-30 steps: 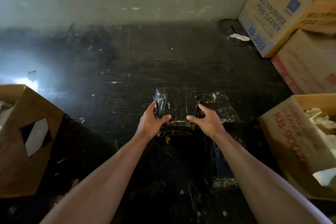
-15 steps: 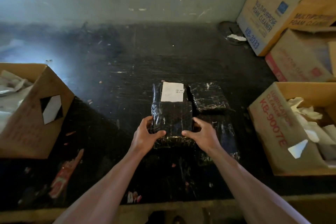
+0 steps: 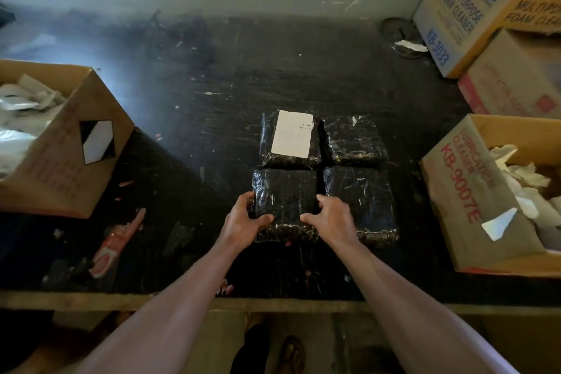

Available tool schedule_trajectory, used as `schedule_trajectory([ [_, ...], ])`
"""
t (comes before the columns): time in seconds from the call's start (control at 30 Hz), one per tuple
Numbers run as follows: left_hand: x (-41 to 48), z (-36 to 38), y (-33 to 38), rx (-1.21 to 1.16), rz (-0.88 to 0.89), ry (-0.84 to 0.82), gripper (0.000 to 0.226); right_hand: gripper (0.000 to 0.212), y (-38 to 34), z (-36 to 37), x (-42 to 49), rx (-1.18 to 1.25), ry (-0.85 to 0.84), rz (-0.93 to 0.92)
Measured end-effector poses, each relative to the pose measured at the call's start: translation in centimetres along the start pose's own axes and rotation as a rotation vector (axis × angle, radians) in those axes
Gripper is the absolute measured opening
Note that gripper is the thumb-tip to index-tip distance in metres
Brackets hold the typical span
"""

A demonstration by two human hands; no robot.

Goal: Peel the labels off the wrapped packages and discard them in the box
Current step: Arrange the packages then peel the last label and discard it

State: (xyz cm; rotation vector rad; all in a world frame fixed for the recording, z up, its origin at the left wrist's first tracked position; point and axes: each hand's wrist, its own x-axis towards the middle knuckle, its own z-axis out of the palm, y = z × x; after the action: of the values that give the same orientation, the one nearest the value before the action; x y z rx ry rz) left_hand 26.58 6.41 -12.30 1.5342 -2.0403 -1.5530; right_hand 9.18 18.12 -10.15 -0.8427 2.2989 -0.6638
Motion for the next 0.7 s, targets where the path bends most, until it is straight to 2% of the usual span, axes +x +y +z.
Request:
schedule_trajectory([
  [0.17,0.5,-0.8,2.6,0.021,0.037,0.039,0.067,0.065,-1.3,-1.5,0.0,0.010,0.092,-0.044],
  [0.37,4.0,-2.3,7.5,0.018,0.097,0.084,0.074,0.049,-3.9,-5.0,3.6,0.041,0.183,-0.086],
  [0.5,7.5,-2.3,8.9,0.023,0.097,0.063,0.076,0.061,-4.8,-5.8,7.5,0.044,0.213,-0.075],
  [0.7,12.9,-1.9,9.3,0.055,0.064,-0.003,0.089,0.059,-6.2,-5.7,14.0,0.007,0.221,-0.038],
])
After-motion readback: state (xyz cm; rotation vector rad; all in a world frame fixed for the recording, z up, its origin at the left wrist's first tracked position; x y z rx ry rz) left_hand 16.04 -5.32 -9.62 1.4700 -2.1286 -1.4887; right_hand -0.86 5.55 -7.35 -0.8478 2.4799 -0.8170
